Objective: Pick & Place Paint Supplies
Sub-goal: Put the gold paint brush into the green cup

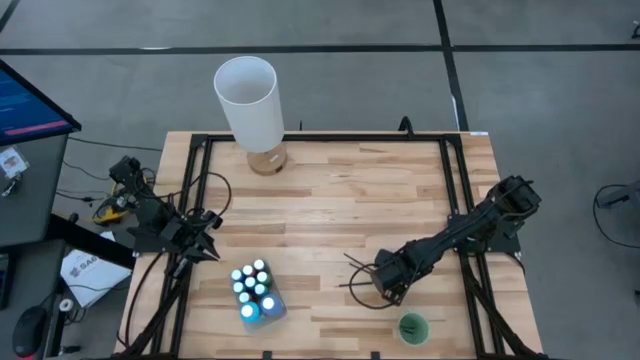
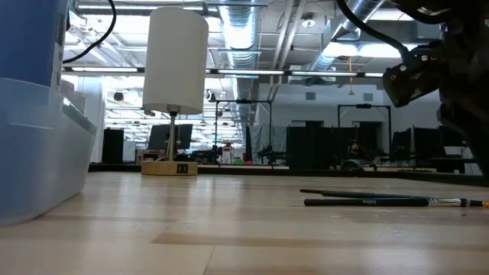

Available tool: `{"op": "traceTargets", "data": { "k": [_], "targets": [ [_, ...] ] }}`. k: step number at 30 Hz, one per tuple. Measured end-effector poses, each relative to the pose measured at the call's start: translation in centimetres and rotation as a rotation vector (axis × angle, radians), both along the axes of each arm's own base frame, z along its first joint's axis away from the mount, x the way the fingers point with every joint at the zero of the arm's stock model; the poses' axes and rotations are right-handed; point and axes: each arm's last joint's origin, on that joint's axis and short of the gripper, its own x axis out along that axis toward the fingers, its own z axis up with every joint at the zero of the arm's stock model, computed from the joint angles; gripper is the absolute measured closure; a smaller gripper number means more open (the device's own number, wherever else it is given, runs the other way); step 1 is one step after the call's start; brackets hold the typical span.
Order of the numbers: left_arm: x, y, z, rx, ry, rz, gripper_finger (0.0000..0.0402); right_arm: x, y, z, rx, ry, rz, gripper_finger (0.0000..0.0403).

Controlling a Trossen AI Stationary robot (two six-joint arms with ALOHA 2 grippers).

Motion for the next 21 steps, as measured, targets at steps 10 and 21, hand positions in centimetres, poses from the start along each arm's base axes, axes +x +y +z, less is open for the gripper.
{"op": "traceTargets", "data": {
  "k": [10, 21],
  "targets": [
    [0.0, 0.0, 0.0, 0.000, 0.000, 0.000, 0.0394, -0.3, 0.1, 0.2, -0.013, 0.000, 0.038, 0.0168],
    [0.0, 0.0, 0.1, -0.004, -0.004, -0.001, 0.0394, 0.4, 0.2, -1.1, 0.009, 0.019, 0.051, 0.0168]
  ]
}}
